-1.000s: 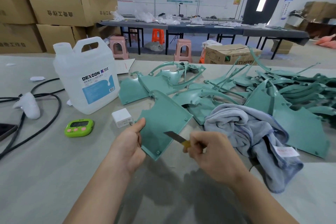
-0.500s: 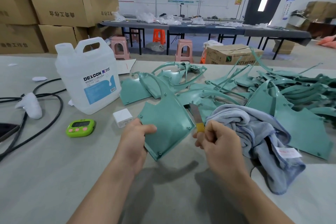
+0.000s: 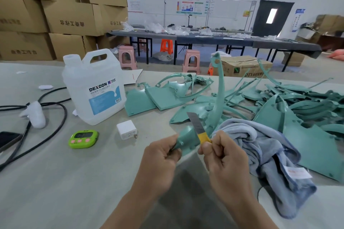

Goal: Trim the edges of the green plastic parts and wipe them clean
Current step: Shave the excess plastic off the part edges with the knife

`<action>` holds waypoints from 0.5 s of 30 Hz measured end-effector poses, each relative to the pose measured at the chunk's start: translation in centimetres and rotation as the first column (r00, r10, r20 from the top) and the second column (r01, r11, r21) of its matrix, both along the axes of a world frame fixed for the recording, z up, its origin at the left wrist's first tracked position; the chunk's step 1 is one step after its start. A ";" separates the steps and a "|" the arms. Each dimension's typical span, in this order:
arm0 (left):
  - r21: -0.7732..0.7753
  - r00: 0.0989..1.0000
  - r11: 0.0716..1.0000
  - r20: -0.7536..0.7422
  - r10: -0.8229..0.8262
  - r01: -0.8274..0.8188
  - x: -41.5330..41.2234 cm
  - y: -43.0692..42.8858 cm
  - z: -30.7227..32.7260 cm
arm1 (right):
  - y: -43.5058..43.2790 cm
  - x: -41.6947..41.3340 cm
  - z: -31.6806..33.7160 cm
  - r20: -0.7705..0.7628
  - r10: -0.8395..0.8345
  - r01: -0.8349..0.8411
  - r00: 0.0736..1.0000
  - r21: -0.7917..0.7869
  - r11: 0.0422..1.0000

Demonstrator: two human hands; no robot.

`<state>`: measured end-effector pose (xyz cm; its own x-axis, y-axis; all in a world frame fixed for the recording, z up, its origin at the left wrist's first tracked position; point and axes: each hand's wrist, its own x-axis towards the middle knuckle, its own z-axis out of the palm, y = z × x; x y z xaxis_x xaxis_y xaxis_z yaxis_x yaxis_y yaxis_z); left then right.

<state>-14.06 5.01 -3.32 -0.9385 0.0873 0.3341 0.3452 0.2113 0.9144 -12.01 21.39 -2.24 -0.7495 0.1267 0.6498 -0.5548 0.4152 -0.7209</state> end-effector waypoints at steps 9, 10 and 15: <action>-0.208 0.979 0.970 -0.184 0.089 -0.127 0.8 -0.7 0.5 | 1.0 -0.4 0.0 0.104 -0.090 0.085 0.990 0.048 0.995; -0.225 0.976 0.964 -0.196 0.095 -0.139 0.9 -0.7 0.6 | 0.9 -0.4 0.1 0.109 -0.061 0.054 0.992 0.060 0.997; -0.270 0.956 0.942 -0.264 0.125 -0.198 1.2 -1.0 0.9 | 1.5 -1.0 -0.3 0.078 -0.214 0.192 0.974 0.225 0.955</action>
<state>-12.88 4.04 -2.44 -0.8428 0.0688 0.5338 0.4851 0.5267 0.6980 -13.05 22.89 -2.52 -0.7851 0.1488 0.6012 -0.3721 0.6627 -0.6499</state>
